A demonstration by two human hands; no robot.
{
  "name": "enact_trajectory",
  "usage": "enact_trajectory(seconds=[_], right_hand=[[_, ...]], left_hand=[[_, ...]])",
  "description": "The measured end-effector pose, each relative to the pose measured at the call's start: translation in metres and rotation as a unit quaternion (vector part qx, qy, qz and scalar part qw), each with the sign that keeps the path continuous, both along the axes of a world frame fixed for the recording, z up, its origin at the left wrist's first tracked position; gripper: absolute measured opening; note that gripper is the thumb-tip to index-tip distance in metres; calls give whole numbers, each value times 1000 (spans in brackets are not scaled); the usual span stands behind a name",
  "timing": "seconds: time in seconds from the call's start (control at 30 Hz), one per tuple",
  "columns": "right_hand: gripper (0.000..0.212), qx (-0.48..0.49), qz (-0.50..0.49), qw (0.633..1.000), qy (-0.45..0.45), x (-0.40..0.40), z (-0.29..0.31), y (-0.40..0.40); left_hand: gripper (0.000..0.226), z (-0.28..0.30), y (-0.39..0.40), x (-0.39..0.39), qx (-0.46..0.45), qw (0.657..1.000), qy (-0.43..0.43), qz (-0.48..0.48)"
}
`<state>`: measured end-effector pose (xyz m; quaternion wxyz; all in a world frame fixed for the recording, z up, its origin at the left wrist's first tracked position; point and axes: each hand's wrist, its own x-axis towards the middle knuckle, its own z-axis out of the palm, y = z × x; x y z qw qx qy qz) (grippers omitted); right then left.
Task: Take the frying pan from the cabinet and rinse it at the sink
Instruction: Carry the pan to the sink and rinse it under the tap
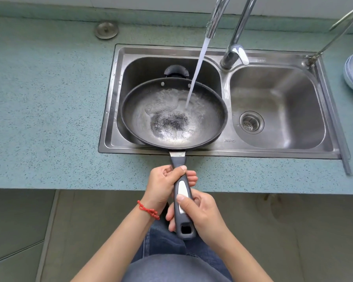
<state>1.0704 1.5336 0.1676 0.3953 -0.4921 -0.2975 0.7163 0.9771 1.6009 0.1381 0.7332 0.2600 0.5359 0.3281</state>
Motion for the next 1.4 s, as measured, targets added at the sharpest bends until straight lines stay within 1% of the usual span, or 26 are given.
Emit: enact_trajectory(seconds=[0.1,0.2,0.4,0.5,0.63,0.73,0.83,0.93,1.0,1.1,1.17,1.2,1.23,1.3,1.33,1.4], right_hand=[[25,-4,4,1000,-9,0,-3,5],[20,-8,7,1000,-25,0,-7,11],[20,-13,40,997,-57,6,-13,17],[19,-18,51,995,-84,8,-17,20],[21,-19,78,988,-131,10,-14,29],[29,-19,77,985,-152,11,-11,40],[31,-22,65,985,-157,11,-8,49],[33,-54,57,988,-137,12,-9,60],[33,-74,52,987,-132,15,-12,66],[29,-69,63,988,-125,20,-11,68],[28,-66,61,990,-111,21,-12,67],[27,-58,58,990,-116,22,-14,67],[26,-43,58,988,-133,23,-17,67],[32,-14,64,983,-172,27,-23,66],[34,-10,65,981,-183,30,-26,66],[28,-8,65,980,-188,37,-30,67]], left_hand=[[21,-5,4,0,-2,1000,0,5],[21,-11,9,0,-1,1000,2,5],[18,-21,13,-2,12,1000,-4,-10],[15,-24,14,-5,16,999,4,-33],[17,-24,19,-7,9,999,-2,-39],[24,-23,26,-7,-4,999,-13,-32],[26,-21,34,-4,-15,999,-18,-28],[25,-21,41,0,-33,999,-27,-23],[28,-23,46,1,-43,998,-19,-29],[34,-27,48,1,-36,998,11,-46],[27,-27,48,-2,-27,997,24,-68],[19,-26,47,-3,-19,996,31,-81],[18,-23,45,-4,-5,995,43,-95],[24,-18,42,-6,17,988,78,-129],[24,-15,39,-7,26,985,92,-141],[16,-13,34,-9,42,982,100,-155]])
